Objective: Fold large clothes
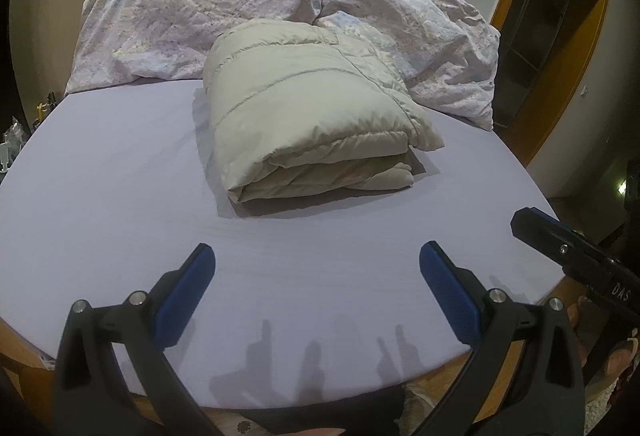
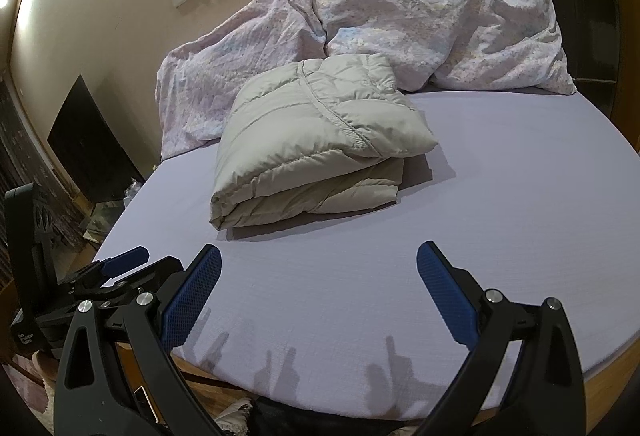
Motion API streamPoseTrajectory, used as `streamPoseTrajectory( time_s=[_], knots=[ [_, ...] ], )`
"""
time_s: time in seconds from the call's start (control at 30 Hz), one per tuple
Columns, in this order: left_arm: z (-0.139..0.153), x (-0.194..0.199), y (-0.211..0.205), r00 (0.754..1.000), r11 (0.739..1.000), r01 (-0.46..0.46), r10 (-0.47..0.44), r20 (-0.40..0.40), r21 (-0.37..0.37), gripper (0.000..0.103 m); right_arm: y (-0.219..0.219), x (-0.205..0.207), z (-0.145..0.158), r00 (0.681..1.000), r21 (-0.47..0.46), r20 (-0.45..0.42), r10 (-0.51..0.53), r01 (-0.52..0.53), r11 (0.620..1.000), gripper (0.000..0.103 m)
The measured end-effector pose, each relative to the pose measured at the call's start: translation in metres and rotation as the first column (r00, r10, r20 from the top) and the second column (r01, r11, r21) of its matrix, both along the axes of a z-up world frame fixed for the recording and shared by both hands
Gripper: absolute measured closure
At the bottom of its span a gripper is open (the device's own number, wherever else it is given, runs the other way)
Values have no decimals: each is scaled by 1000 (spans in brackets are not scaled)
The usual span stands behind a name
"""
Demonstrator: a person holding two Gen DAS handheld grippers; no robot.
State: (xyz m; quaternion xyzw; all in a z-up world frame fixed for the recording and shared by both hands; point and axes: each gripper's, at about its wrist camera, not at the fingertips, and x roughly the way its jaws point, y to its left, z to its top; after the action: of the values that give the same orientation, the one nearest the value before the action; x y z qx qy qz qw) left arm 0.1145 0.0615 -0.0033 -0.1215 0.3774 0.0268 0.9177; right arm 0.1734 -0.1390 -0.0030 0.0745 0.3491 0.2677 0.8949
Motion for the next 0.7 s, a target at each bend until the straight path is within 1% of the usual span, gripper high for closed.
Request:
streamPoseTrajectory(
  time_s=[0.7],
  knots=[
    [0, 0, 3, 1000, 1000, -5, 5, 0, -1, 2, 3, 2, -2, 1000, 13, -8, 4, -3, 1000, 3]
  ],
)
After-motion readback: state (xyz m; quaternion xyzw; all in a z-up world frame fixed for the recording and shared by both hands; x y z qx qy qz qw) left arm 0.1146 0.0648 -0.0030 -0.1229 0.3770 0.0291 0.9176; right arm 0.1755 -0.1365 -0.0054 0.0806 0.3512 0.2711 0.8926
